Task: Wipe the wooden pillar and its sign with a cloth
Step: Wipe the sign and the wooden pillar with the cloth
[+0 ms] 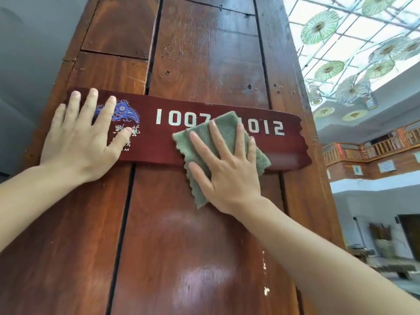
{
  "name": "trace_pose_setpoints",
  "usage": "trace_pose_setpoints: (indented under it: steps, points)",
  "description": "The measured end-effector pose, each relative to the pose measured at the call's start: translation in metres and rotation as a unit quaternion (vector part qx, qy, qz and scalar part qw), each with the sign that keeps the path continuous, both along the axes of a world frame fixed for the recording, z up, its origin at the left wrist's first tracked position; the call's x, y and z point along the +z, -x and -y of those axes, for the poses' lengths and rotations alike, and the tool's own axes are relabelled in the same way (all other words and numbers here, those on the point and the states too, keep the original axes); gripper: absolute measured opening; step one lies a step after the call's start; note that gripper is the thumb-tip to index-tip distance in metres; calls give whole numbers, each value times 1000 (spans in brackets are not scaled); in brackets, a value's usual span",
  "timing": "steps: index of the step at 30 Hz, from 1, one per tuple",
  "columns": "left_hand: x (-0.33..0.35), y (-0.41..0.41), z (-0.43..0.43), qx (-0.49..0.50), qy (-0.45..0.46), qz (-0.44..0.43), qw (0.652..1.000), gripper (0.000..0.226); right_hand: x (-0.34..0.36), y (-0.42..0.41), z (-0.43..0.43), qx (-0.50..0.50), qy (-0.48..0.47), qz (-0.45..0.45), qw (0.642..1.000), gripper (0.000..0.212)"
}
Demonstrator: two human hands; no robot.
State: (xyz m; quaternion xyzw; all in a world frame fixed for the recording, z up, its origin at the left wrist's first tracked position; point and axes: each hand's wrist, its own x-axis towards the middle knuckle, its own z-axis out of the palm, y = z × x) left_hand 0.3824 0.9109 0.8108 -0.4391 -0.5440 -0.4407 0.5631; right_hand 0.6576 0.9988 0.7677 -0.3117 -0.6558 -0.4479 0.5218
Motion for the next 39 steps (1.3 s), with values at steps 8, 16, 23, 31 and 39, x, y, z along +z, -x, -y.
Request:
trace_pose_setpoints:
  steps: [8, 16, 23, 31, 39]
  points:
    - [-72, -16, -14, -52, -70, 48, 995, 68, 33, -123, -32, -13, 173, -202, 964, 64]
    - [-173, -26, -11, -4, 42, 122, 992, 84, 27, -44, -7, 25, 215, -396, 892, 71]
    - [-178, -26, -4, -2, 62, 103, 993, 81, 33, 128, 57, 7, 141, -209, 968, 71]
    - [-176, -21, 6, 37, 169, 123, 977, 87, 17, 234, 99, -10, 0, 162, 987, 54]
    - [-183, -9, 25, -42, 124, 68, 989, 77, 2, 196, 92, 53, -29, 292, 954, 57]
